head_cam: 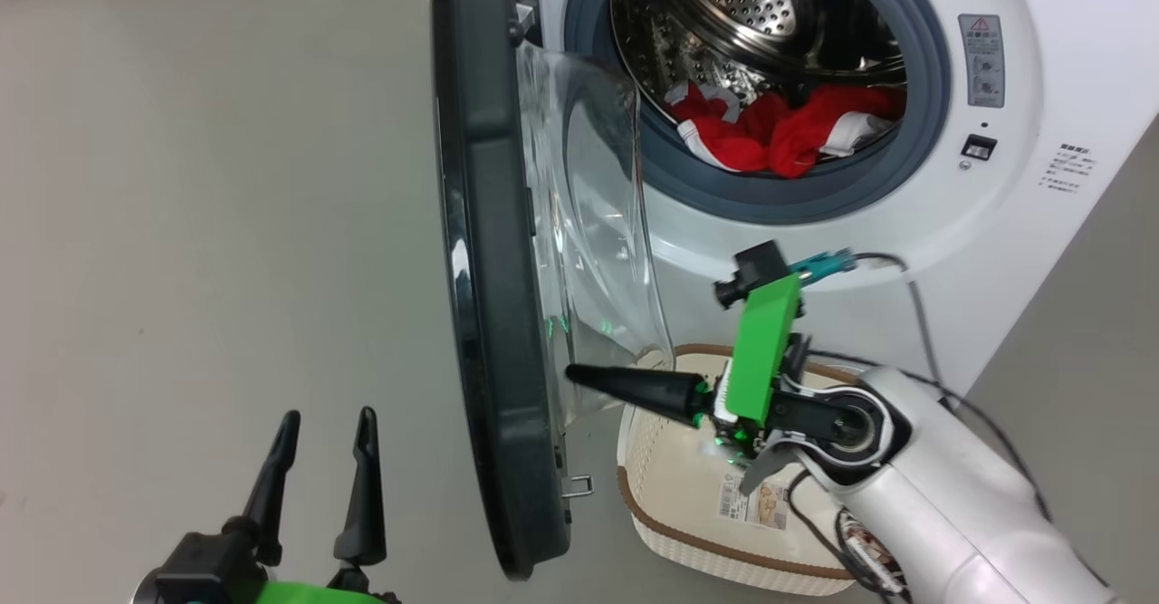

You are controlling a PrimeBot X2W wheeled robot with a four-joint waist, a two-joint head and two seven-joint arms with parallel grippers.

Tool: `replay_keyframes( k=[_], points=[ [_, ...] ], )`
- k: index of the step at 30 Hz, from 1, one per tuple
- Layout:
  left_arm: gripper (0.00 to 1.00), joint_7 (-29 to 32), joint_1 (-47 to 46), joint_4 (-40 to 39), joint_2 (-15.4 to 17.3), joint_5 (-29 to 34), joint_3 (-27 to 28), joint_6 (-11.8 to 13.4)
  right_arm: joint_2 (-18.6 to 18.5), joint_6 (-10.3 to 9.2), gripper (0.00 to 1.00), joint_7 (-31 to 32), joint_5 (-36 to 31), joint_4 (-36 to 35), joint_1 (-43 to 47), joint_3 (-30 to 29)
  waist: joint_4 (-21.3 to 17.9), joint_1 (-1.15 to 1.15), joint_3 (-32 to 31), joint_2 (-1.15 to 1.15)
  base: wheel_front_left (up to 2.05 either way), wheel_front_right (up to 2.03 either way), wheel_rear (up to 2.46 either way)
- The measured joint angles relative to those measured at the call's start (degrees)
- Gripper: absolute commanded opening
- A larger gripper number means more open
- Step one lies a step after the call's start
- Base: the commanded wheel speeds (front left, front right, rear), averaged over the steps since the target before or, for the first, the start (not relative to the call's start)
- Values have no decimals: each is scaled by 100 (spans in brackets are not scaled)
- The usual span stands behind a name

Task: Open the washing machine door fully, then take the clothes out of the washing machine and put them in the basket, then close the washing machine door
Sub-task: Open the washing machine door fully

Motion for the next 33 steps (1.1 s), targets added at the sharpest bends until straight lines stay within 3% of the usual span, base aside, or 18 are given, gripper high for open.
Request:
replay_keyframes(
  k=[5, 10, 15, 21, 25, 29, 30, 33],
  points=[
    [100, 0, -1, 105, 5, 3, -7, -13, -445, 0, 100, -854, -1265, -528, 191, 109, -56, 0, -68, 0, 0, 0, 0],
    [100, 0, -7, 188, 7, 12, -4, -52, -1010, 0, 100, -2202, -2748, -766, 282, 786, -92, 0, -106, 0, 0, 0, 0],
    [100, 0, -9, 204, 9, 11, 51, -47, -1272, 1, 100, -3704, -4108, 91, 279, 1347, -171, 0, -116, 0, 0, 0, 0],
    [100, 0, -10, 219, 9, 11, 91, 27, -1065, 1, 100, -5080, -5291, 1413, 219, 1477, -252, 0, -133, 0, 0, 0, 0],
    [100, 0, -9, 232, 10, 12, 103, 52, -779, 2, 100, -5216, -5933, 1717, 206, 692, -294, 0, -144, 0, 0, 0, 0],
    [100, 0, -10, 235, 10, 12, 109, 83, -649, 2, 100, -5250, -6996, 1110, 421, -926, -312, 0, -134, 0, 0, 0, 0],
    [100, 0, -10, 235, 10, 12, 109, 83, -649, 2, 100, -5250, -6996, 1110, 421, -926, -312, 0, -134, 0, 0, 0, 0],
    [100, 0, -12, 232, 9, 12, 110, 101, -366, 2, 100, -5265, -7845, 680, 1084, -1749, -311, 0, -131, 0, 0, 0, 0]
  ],
)
